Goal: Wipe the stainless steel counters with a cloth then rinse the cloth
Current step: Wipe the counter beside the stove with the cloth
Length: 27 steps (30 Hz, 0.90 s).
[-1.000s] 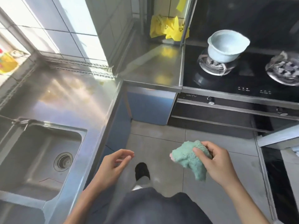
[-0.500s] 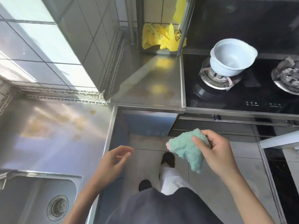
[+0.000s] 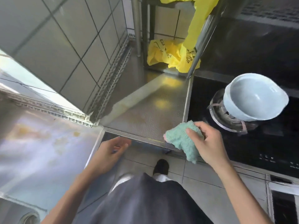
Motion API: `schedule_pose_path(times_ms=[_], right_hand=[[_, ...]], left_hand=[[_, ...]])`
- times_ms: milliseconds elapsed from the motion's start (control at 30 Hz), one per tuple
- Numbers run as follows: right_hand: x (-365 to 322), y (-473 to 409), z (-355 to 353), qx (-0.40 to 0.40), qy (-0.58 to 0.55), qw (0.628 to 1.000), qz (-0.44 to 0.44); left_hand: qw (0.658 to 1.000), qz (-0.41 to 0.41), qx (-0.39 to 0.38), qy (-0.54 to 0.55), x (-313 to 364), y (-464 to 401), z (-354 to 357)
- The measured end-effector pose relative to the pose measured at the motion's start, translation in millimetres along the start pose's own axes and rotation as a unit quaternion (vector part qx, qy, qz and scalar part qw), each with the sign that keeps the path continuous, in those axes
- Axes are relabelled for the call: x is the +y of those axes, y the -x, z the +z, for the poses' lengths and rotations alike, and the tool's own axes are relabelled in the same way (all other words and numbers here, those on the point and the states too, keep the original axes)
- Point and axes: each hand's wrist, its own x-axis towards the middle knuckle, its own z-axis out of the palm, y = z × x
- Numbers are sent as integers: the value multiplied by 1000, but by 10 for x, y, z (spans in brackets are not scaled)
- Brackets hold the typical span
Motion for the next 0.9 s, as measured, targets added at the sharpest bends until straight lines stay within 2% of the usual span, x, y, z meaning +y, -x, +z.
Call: schedule_pose_path(times_ms=[133,267,400,533,600,667,733,800,867,900], right_hand=[[-17,-648,-139,-13,68,997,-29],[-67,-1166,-157,22,122,991,-41],[-150,-1510,-171,67,226,971,-46],[-166,-1615,-120,75,331,937,-84],[-138,-1686,48,38,376,919,-110],[-48,-1827,302,-43,423,897,-123],[78,-2004,612,-128,460,870,-119],[229,-2117,886,-190,460,862,-95],[396,-2116,1026,-193,466,860,-78],[477,-2078,1039,-156,467,867,-78]], left_hand=[[1000,-11,13,17,78,-438,46],[1000,-5,6,-18,-20,-845,124],[993,39,-46,-105,-246,-1144,235],[965,84,-71,-236,-592,-1201,311],[947,124,-76,-285,-750,-1188,342],[933,161,-76,-313,-880,-1141,372],[924,187,-72,-324,-974,-1126,382],[923,201,-67,-322,-1033,-1127,392],[927,204,-60,-311,-1052,-1136,399],[928,203,-58,-305,-1051,-1141,404]])
